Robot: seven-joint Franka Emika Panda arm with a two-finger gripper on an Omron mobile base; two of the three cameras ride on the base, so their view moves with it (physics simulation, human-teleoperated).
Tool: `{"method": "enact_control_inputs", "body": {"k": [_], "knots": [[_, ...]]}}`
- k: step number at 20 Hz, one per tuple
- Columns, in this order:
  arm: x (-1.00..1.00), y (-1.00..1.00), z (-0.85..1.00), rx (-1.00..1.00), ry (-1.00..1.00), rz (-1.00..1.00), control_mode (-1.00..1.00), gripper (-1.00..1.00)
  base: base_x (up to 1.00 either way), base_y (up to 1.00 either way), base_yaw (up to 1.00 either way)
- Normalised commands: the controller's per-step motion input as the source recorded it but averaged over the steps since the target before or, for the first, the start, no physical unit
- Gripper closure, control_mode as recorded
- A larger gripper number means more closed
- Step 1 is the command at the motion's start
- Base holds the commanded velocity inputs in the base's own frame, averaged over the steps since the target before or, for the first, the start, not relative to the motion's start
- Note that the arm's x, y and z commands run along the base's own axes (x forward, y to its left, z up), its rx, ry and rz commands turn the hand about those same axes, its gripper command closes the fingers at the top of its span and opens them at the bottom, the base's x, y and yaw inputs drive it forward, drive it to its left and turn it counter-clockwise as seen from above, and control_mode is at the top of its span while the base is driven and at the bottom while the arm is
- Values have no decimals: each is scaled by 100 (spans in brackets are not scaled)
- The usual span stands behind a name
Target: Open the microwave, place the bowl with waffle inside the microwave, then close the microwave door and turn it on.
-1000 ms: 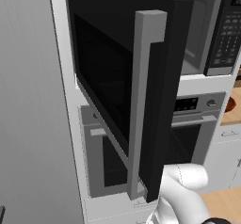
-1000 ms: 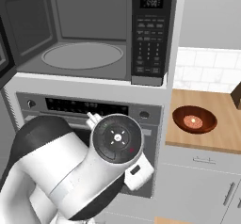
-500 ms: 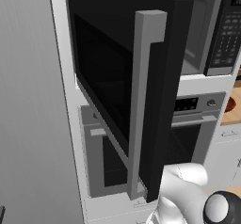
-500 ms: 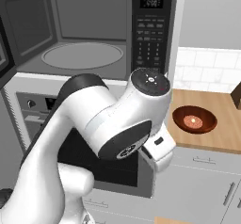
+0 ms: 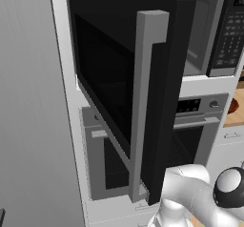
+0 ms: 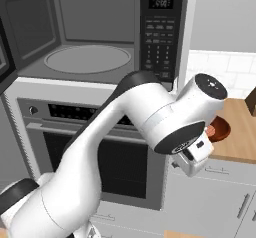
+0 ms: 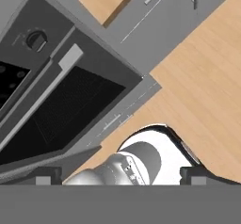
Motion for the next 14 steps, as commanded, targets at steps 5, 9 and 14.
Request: {"method": "enact_control_inputs", "body": {"k": [5,9,14], "knots": [[32,-17,-39,16,0,1,-100,-100,0,0,0],[42,-22,-21,12,0,1,-100,-100,0,0,0],[34,-27,-17,3,0,0,-100,-100,0,0,0]]}}
